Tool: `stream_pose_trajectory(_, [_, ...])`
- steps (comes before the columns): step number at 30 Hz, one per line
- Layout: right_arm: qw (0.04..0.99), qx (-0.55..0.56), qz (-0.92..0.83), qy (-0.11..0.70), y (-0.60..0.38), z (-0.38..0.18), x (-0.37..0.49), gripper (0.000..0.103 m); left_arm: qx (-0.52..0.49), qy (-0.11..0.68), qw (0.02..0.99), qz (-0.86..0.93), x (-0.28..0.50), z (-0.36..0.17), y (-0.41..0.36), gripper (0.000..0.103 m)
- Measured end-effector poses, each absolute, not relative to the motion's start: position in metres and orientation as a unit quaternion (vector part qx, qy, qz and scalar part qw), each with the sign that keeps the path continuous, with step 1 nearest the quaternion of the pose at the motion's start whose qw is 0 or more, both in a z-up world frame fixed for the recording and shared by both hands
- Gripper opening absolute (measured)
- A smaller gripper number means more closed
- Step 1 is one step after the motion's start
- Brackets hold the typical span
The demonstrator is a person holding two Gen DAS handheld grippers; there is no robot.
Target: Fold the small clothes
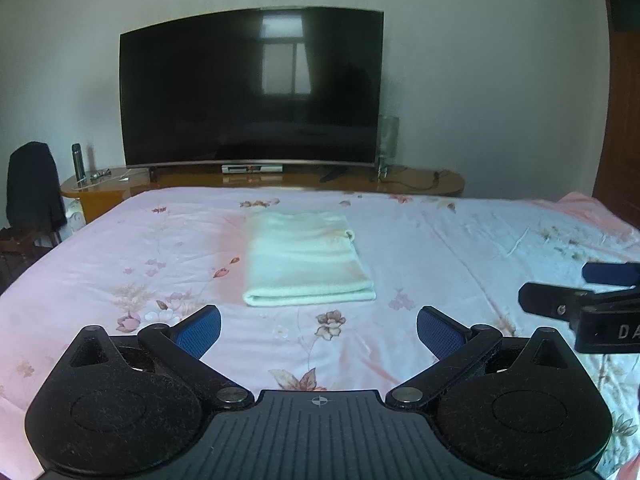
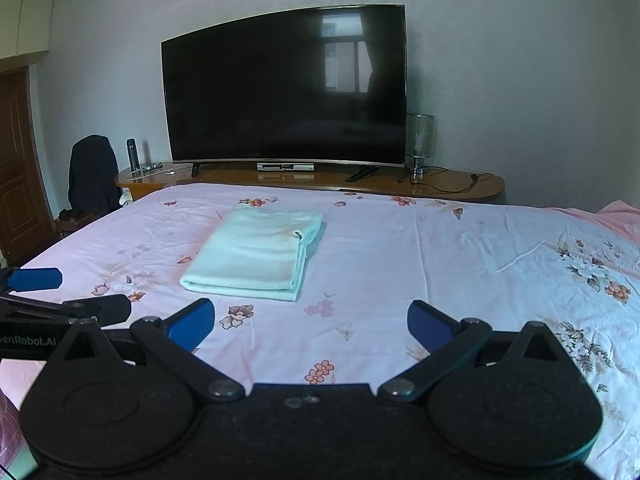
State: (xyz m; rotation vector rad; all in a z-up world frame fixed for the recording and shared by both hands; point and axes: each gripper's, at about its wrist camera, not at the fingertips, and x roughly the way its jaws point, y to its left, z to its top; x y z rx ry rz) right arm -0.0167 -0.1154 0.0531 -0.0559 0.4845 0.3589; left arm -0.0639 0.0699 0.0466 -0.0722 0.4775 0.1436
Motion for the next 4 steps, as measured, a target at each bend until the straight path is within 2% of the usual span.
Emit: stream_pose_trajectory(4, [0.954, -0.028, 0.178, 0.24, -0.116, 0.0534, -0.0156, 0.102, -0.037, 0.231, 0.969, 0.072, -0.0637, 0.0491, 0.0724, 0.103])
